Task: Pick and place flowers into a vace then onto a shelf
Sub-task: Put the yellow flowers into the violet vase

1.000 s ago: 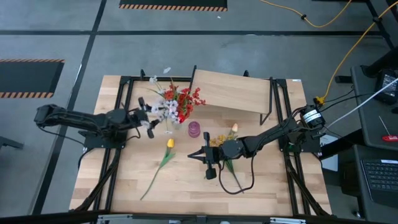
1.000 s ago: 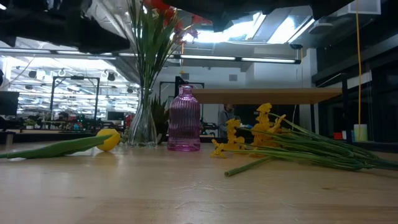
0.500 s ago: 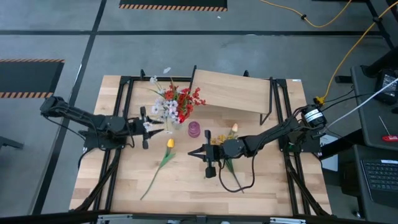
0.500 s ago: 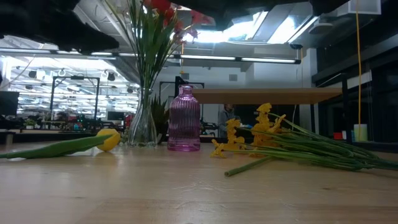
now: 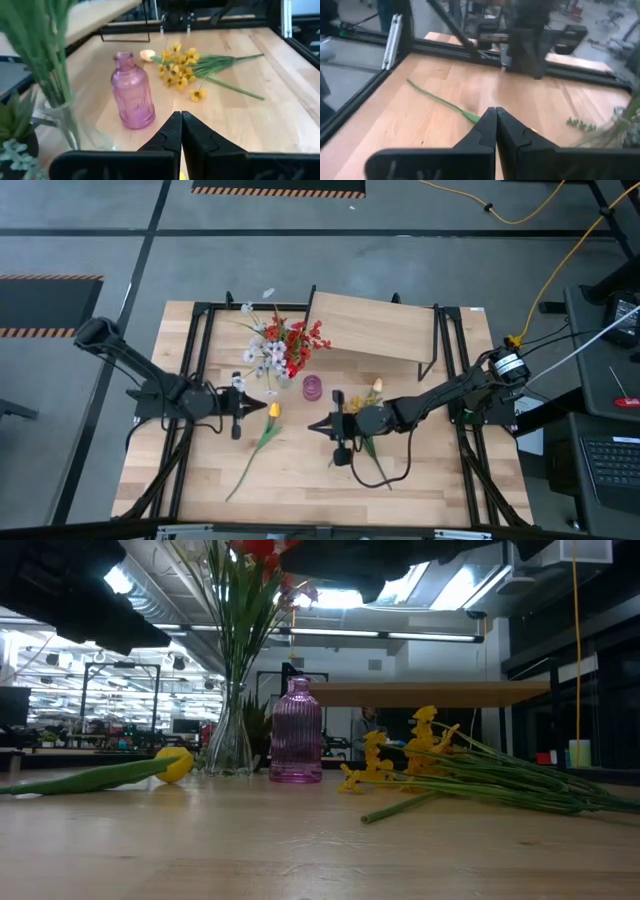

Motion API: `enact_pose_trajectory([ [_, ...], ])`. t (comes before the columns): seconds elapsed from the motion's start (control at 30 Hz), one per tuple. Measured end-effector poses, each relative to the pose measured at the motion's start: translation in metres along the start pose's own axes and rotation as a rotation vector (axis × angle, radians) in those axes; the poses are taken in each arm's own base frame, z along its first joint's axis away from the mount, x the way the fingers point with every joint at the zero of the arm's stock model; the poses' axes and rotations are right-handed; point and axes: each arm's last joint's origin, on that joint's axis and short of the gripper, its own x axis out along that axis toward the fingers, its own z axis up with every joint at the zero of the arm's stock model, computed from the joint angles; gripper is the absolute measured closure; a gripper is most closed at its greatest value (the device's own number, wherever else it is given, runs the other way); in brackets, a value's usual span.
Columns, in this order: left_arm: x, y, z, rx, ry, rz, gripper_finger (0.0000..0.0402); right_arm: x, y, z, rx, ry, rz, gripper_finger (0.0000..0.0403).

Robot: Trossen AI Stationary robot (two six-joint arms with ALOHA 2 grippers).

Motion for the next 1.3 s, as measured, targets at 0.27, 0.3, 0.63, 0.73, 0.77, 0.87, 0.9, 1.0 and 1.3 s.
enact_pose_trajectory([
  [0.27, 0.017, -0.029, 0.018, 0.085, 0.058, -0.037, 0.0399, -0.005, 0.009, 0.002, 0.114, 0.012, 0.014, 0.0397],
  [0.3, 0.019, -0.032, 0.018, 0.095, 0.067, -0.042, 0.04, -0.006, 0.012, 0.002, 0.121, 0.022, 0.023, 0.0397],
  [0.63, 0.037, -0.058, 0.011, 0.094, 0.151, -0.032, 0.04, -0.023, 0.055, 0.016, 0.195, 0.152, -0.026, 0.0401],
  [0.73, 0.043, -0.07, 0.013, 0.093, 0.16, -0.04, 0.0399, -0.032, 0.07, 0.015, 0.223, 0.163, -0.025, 0.0401],
  [0.77, 0.045, -0.075, 0.014, 0.098, 0.162, -0.046, 0.0399, -0.035, 0.076, 0.014, 0.232, 0.169, -0.027, 0.0401],
  [0.87, 0.05, -0.091, 0.018, 0.115, 0.166, -0.066, 0.04, -0.046, 0.09, 0.008, 0.25, 0.207, -0.048, 0.0401],
  [0.9, 0.052, -0.096, 0.02, 0.118, 0.165, -0.071, 0.04, -0.049, 0.094, 0.006, 0.256, 0.222, -0.058, 0.0401],
  [1.0, 0.058, -0.109, 0.024, 0.128, 0.168, -0.079, 0.0399, -0.059, 0.103, -0.001, 0.298, 0.27, -0.086, 0.0401],
  [1.3, 0.074, -0.122, 0.016, 0.027, 0.208, -0.045, 0.0399, -0.081, 0.101, -0.027, 0.417, 0.507, -0.228, 0.0401],
])
